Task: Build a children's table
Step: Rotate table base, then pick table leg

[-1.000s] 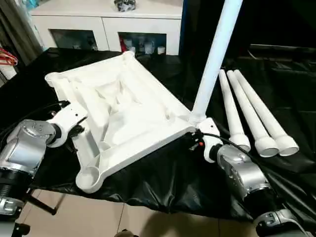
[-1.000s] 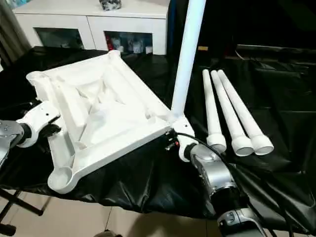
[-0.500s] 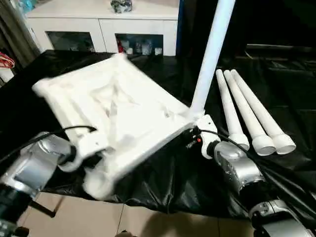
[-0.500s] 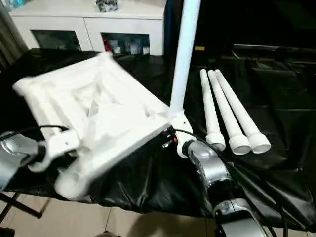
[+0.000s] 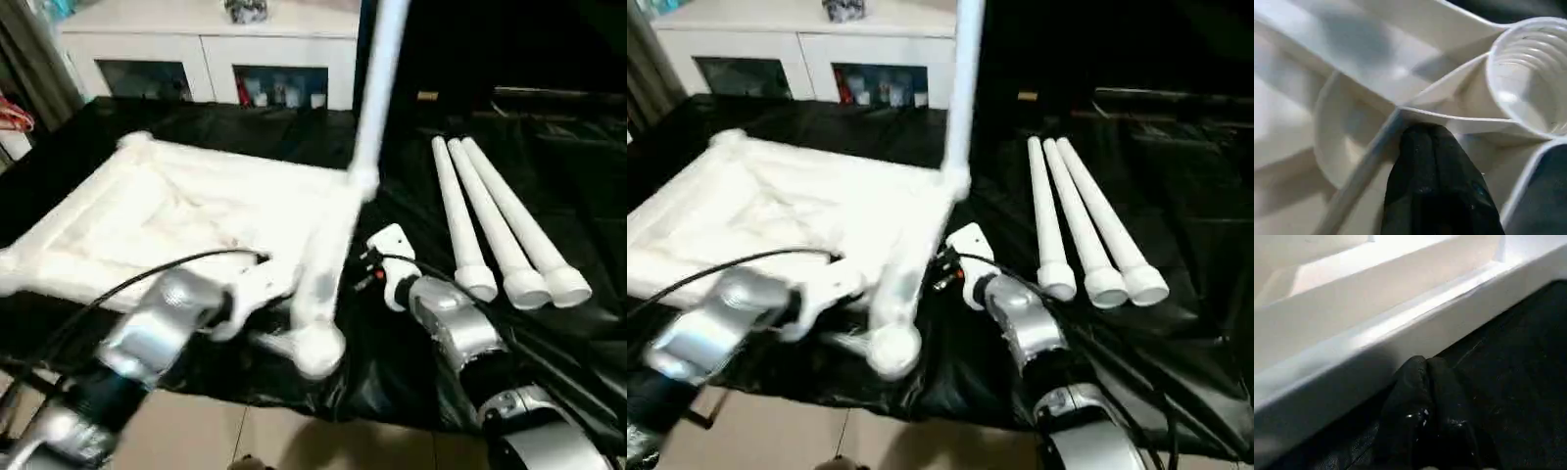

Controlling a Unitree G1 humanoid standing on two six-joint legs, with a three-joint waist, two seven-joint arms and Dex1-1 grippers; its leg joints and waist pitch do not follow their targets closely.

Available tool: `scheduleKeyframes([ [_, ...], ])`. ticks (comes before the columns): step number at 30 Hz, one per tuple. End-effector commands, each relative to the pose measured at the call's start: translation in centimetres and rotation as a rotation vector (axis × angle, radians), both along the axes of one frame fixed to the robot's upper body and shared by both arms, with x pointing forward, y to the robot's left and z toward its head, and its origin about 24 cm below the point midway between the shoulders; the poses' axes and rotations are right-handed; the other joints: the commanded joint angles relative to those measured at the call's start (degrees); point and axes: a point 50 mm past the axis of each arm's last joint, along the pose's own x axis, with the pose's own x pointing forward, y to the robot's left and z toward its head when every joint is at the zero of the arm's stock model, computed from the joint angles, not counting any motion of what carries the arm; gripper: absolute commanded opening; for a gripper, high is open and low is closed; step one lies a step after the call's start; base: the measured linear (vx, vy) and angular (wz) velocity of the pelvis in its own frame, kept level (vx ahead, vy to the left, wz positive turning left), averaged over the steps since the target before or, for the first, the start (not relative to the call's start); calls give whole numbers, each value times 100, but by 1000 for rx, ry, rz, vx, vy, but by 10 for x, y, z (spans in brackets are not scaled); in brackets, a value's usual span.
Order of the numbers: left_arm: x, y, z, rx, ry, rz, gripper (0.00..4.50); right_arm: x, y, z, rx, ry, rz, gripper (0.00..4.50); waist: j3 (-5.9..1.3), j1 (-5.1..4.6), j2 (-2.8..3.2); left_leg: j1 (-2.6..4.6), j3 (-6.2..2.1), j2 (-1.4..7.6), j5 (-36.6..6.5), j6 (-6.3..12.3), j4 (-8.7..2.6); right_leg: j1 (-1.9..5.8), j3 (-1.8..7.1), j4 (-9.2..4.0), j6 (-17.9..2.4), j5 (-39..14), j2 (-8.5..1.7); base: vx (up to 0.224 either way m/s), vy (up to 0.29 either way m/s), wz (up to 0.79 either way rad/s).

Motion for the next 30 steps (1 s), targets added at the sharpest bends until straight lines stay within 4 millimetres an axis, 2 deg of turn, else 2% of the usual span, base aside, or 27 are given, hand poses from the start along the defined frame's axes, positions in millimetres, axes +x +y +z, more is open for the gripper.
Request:
scheduleKeyframes([
  [1,10,-4,5,-5,-64,26,0,3,4,5,0,-18,24,3,-400,31,30,20,-60,120,-812,48,-358,348,269,-332,-1260,-205,-439,0,0,0],
  [4,17,-8,4,-12,-95,63,0,3,0,4,-4,-21,14,3,-399,25,29,11,-57,114,-772,98,-347,351,261,-338,-1271,-99,-432,0,0,0],
  [5,24,-10,4,-4,-129,97,0,3,-5,5,-11,-30,-7,3,-402,24,84,5,-69,116,-792,106,-343,350,252,-335,-1276,-126,-438,0,0,0],
  [7,26,-9,4,-1,-139,105,0,5,-10,7,-12,-28,-41,3,-401,17,45,19,-63,122,-868,103,-343,353,254,-349,-1278,-161,-437,0,0,0],
  [8,27,-6,5,0,-146,113,0,7,-16,12,-7,-26,-82,3,-400,30,38,9,-67,118,-851,107,-346,367,255,-348,-1277,-208,-448,0,0,0],
  [9,27,-3,6,-4,-153,118,0,8,-23,17,-1,-25,-119,3,-386,30,73,19,-71,122,-852,103,-350,357,256,-367,-1245,-230,-430,0,0,0],
  [14,30,9,14,-36,-230,159,0,8,-35,42,65,-52,-152,3,-394,55,71,14,-77,116,-759,116,-341,372,256,-346,-1134,-203,-424,0,0,0],
  [16,28,9,21,-76,-274,147,0,10,-41,51,51,-77,-189,19,-394,44,82,16,-81,128,-769,73,-347,360,253,-350,-1104,-280,-426,0,0,0],
  [20,24,4,38,-191,-331,146,0,17,-54,66,39,-73,-316,47,-388,37,81,26,-68,132,-765,-7,-352,339,260,-346,-1190,-306,-419,0,0,0],
  [21,23,3,43,-228,-329,150,21,22,-63,74,18,-65,-391,70,-383,27,102,41,-60,128,-798,-26,-345,321,264,-348,-1187,-343,-407,0,0,0],
  [23,21,1,45,-255,-315,143,42,26,-72,80,-1,-37,-464,81,-382,30,87,44,-58,114,-799,-82,-348,331,264,-347,-1172,-420,-402,0,0,0],
  [27,20,-5,46,-280,-305,117,53,29,-82,84,-17,10,-529,107,-389,15,20,20,-37,88,-598,-58,-328,348,274,-343,-1048,-368,-395,0,0,0],
  [28,20,-8,46,-287,-307,114,66,31,-85,85,-30,21,-549,117,-390,16,34,21,-41,88,-570,-56,-327,348,274,-336,-1043,-356,-397,0,0,0],
  [29,19,-13,47,-302,-313,111,84,34,-93,85,-55,41,-588,131,-400,11,10,16,-36,84,-450,-37,-317,356,272,-325,-1074,-266,-398,0,0,0],
  [30,19,-13,47,-302,-313,111,84,34,-93,85,-55,41,-588,131,-404,14,17,17,-33,85,-433,-33,-312,353,271,-327,-1092,-253,-404,0,0,0],
])
